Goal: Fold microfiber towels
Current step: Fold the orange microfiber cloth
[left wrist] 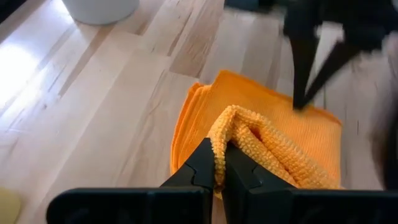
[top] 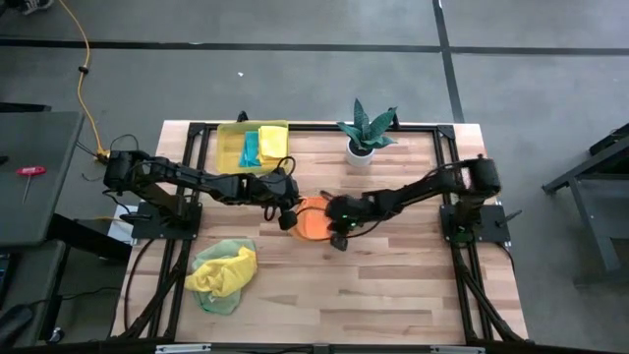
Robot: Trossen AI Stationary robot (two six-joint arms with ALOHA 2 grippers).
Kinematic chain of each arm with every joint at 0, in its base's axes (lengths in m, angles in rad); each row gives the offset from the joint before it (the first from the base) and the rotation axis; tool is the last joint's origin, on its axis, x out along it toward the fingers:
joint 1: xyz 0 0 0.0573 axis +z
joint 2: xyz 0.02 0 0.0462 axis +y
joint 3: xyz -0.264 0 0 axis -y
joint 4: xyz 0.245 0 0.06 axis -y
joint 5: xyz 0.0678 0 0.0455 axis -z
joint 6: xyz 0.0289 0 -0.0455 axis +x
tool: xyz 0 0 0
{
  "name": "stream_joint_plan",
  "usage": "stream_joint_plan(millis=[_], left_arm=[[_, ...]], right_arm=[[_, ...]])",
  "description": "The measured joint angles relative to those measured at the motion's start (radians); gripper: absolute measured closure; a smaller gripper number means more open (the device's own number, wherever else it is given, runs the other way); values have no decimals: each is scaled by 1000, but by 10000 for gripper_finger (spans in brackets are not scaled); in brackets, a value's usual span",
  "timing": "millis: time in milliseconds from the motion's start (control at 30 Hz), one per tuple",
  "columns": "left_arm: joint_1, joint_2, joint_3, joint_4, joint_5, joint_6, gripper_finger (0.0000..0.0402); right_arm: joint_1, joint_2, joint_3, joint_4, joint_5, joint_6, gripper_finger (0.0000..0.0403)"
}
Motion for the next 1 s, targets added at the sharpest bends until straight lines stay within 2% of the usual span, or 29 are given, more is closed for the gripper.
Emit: stream_joint_plan(millis=[133, 233, 367, 533, 633, 800, 1000], left_arm=[[0, 0, 0, -8, 1, 0, 401], [-3, 0, -1, 26, 1, -16, 401], [-16, 11, 0, 66, -42, -63, 401], [-28, 81, 37, 59, -63, -124, 401], [-41, 155, 98, 54, -67, -110, 401], [-47, 261, 184, 33, -132, -127, 401], [-34, 372, 257, 65, -136, -150, 401]], right_arm=[[-17, -166, -191, 172, 49, 109, 403], [-28, -270, -300, 189, 83, 169, 403], [-30, -314, -388, 241, 95, 245, 403], [-29, -234, -417, 374, 85, 297, 403], [-28, -155, -393, 463, 74, 304, 403], [-28, -36, -343, 548, 70, 327, 403], [-28, -3, -334, 599, 81, 341, 403]])
